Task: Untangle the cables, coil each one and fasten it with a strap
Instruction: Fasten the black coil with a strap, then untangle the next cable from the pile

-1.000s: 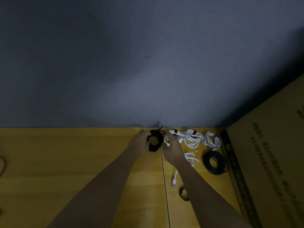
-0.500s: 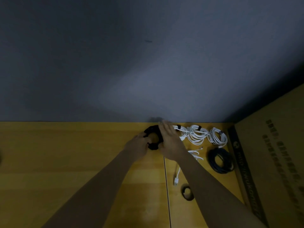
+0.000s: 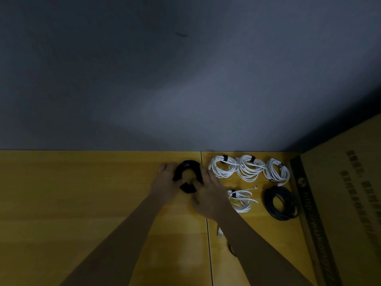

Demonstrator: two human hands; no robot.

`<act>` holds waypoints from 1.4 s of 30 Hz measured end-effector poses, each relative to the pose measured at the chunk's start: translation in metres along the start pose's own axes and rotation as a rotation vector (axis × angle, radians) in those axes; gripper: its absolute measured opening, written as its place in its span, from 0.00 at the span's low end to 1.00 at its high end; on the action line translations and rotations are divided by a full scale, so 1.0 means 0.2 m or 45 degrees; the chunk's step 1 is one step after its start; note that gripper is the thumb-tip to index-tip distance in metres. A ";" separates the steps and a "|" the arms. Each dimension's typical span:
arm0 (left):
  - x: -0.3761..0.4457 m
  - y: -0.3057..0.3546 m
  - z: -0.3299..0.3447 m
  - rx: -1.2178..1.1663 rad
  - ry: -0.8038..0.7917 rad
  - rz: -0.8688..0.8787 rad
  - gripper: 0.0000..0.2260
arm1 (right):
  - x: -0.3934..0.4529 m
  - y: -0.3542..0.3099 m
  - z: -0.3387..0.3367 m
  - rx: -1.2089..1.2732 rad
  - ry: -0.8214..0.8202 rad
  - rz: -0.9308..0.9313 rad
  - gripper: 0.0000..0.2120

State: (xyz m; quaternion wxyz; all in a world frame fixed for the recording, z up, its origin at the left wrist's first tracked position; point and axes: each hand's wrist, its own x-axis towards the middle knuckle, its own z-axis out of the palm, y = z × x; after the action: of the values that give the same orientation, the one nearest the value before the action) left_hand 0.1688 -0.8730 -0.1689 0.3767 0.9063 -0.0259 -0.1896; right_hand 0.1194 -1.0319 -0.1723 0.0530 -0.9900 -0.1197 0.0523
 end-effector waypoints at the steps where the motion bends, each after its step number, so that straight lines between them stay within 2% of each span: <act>1: 0.00 -0.01 0.00 -0.024 -0.004 -0.016 0.23 | -0.01 0.01 0.02 -0.059 -0.018 -0.018 0.20; 5: 0.01 -0.02 -0.01 -0.022 -0.105 0.013 0.22 | 0.05 0.03 0.03 -0.052 0.056 -0.002 0.19; 8: -0.01 0.04 -0.04 -0.292 -0.122 0.023 0.19 | 0.06 0.04 0.07 0.077 0.200 -0.063 0.14; 10: -0.02 0.09 -0.09 -0.465 -0.015 0.039 0.16 | 0.04 0.02 0.05 0.607 0.250 0.040 0.15; 12: -0.02 0.14 -0.13 -0.571 0.077 0.100 0.13 | 0.02 -0.04 0.00 1.104 0.218 0.272 0.15; 15: 0.01 0.18 -0.12 -0.445 0.029 0.223 0.15 | 0.06 -0.11 -0.03 1.709 0.150 0.529 0.12; 16: 0.02 0.20 -0.11 -0.384 0.006 0.240 0.17 | 0.07 -0.13 -0.03 1.795 0.135 0.624 0.11; 18: 0.05 0.17 -0.08 -0.262 -0.040 0.301 0.22 | 0.10 -0.14 -0.04 1.738 0.153 0.790 0.07; 21: 0.10 0.09 -0.02 -0.048 -0.014 0.362 0.25 | 0.11 -0.10 -0.06 1.332 0.236 0.910 0.15; 25: 0.08 0.06 0.04 0.077 0.022 -0.032 0.24 | 0.12 -0.01 -0.08 0.723 0.024 0.780 0.17; 27: 0.07 0.08 0.06 0.058 0.050 -0.095 0.24 | 0.13 -0.01 -0.10 0.578 -0.056 0.657 0.19; 29: 0.09 0.09 0.05 -0.008 0.086 -0.061 0.24 | 0.12 -0.02 -0.10 0.452 -0.073 0.424 0.19; 31: 0.12 0.08 0.03 -0.087 0.072 0.001 0.24 | 0.11 -0.01 -0.10 0.429 -0.054 0.226 0.17; 32: 0.13 0.06 0.02 -0.149 0.064 0.030 0.24 | 0.10 -0.01 -0.09 0.472 -0.041 0.201 0.17; 35: 0.07 0.10 -0.04 -0.334 0.123 0.201 0.21 | 0.04 -0.03 -0.09 0.626 0.044 0.265 0.19; 37: 0.01 0.12 -0.07 -0.327 0.156 0.299 0.20 | -0.02 -0.05 -0.09 0.664 0.110 0.277 0.20; 40: -0.08 0.09 -0.11 -0.146 0.067 -0.022 0.20 | -0.12 -0.09 -0.12 0.724 0.095 0.308 0.19; 42: -0.17 0.04 -0.14 -0.070 0.050 -0.137 0.19 | -0.18 -0.13 -0.17 0.745 0.049 0.340 0.19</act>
State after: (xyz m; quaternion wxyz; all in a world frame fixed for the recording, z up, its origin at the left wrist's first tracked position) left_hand 0.1473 -0.8534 -0.1348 0.3913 0.8992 0.0353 -0.1923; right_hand 0.0829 -1.0190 -0.1322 0.3304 -0.9405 0.0324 0.0721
